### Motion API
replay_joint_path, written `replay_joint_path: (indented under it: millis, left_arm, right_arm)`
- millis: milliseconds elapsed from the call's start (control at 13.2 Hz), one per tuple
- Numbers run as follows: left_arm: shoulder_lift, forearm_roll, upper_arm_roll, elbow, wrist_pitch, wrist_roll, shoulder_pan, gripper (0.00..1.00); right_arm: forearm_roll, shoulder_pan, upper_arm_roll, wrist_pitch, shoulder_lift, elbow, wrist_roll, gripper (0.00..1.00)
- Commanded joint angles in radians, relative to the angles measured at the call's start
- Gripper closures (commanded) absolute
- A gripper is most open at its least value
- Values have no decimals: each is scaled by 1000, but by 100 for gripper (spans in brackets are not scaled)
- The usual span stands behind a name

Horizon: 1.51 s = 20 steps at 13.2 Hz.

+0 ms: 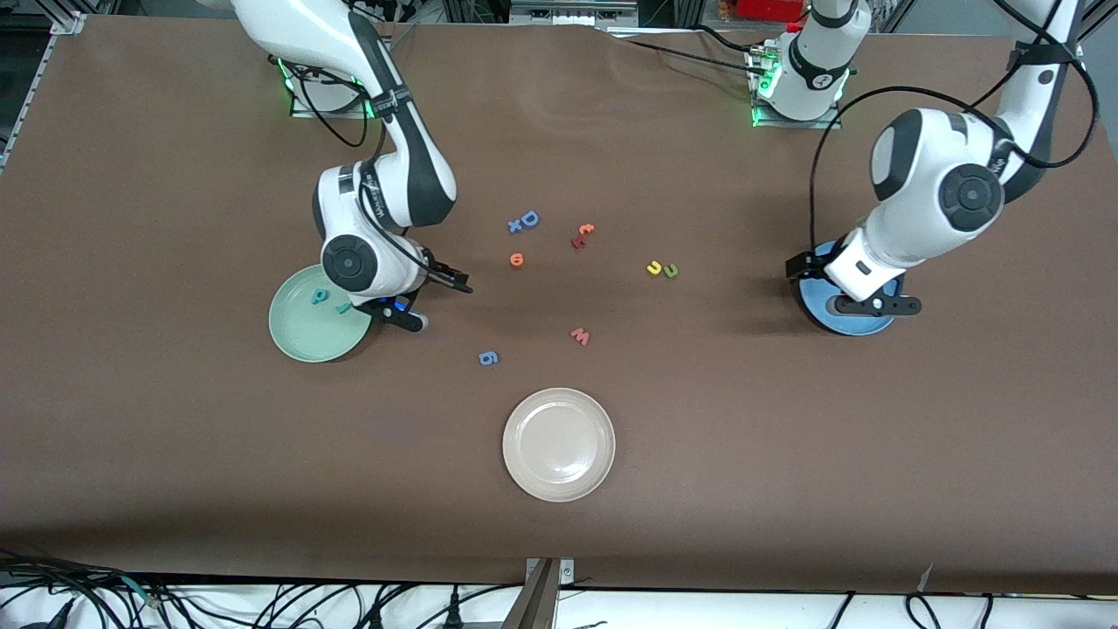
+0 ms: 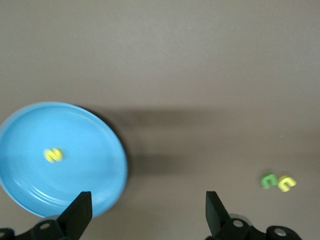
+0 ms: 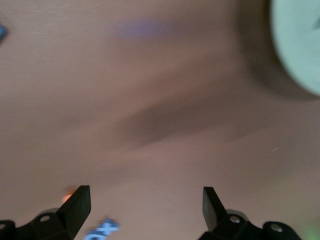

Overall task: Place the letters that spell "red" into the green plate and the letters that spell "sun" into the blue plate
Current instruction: 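Grasp the orange e with the right gripper while the left gripper reaches the u, then place the e on the green plate while the left gripper grasps the green u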

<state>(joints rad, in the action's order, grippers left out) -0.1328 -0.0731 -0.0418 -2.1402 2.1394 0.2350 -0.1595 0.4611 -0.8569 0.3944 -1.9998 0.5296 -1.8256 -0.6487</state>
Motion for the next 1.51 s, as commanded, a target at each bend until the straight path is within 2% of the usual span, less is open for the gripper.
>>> replay_joint_path:
  millis: [0,151,302,604,831,982,1359,1435]
  left_arm:
    - [-4,-18,-27,3,-7,107,-77,0]
    - [-5,-5,-87,3,0,7,-78,0]
    - [-11,-4,-124,3,34,-196,-83,0]
    - [-25,-5,-125,-4,126,-592,-83,0]
    - [-82,-22,-127,-17,183,-723,-86,0]
    - [-111,-66,-129,-30,230,-727,-113,1]
    - [-186,-57,-139,-72,387,-822,-152,1]
    - [-203,-57,-139,-72,390,-841,-152,1]
  right_arm:
    - [27,-100,7,-103,36,3,-141,6]
    - [33,-164,7,-206,72,3,-254,13]
    - [60,-206,6,-264,102,3,-313,19]
    - [79,-246,6,-287,125,-6,-324,20]
    - [79,-267,6,-281,127,-18,-322,24]
    - [79,-272,6,-284,138,-20,-322,36]
    - [79,-271,7,-278,136,-15,-301,82]
    - [74,-269,15,-263,129,-15,-292,85]
